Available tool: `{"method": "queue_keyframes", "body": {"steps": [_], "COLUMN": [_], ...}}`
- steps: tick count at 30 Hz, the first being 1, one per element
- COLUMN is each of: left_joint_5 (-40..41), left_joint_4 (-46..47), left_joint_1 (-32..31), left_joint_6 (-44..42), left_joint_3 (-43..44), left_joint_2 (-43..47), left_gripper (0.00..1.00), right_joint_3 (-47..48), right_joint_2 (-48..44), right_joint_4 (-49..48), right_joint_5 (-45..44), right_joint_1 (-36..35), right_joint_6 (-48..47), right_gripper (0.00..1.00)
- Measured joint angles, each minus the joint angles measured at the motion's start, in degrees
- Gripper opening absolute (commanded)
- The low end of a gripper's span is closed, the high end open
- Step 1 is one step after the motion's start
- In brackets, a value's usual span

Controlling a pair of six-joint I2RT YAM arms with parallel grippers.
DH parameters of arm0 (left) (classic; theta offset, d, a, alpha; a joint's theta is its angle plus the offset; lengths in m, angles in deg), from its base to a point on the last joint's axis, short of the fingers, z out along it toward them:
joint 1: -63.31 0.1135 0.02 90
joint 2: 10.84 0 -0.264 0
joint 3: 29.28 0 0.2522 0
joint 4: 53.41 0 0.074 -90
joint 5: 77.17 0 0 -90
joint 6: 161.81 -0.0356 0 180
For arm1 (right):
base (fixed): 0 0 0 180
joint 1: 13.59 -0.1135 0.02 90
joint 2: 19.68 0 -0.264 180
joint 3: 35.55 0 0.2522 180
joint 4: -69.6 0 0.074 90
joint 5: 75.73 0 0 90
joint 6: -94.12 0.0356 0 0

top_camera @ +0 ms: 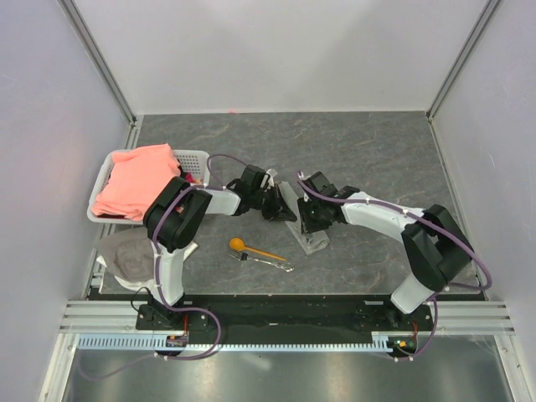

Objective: Fold the napkin into a case and place the utensils inside
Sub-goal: Smooth out the smaller rectangle-folded napkin at the center of the board.

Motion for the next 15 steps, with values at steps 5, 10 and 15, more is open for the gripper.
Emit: {"method": "queue_keyframes", "body": {"steps": [5, 10, 15], "left_joint_5": [-2.3, -2.7, -2.7], "left_joint_4": [-1.1, -1.0, -0.2], "left_joint_1": [1.4, 1.5, 1.5], "left_joint_6": [-3.0, -3.4, -3.5], "left_joint_3": [0.0, -0.1, -0.4], "left_joint_2": [0.0, 0.0, 0.0], "left_gripper": [0.06, 0.06, 0.06], "right_joint_3": [0.4, 3.4, 0.7], "right_joint_2": [-3.9, -2.6, 1.2], "right_joint_4": [1.1, 0.9, -7.7], "right_joint_5": [4.3, 7.9, 13.6], "right_joint_1": [3.3, 5.2, 5.2], "right_joint_6": [0.0, 0.2, 3.3], "right_gripper": [0.53, 0.33, 0.11]}}
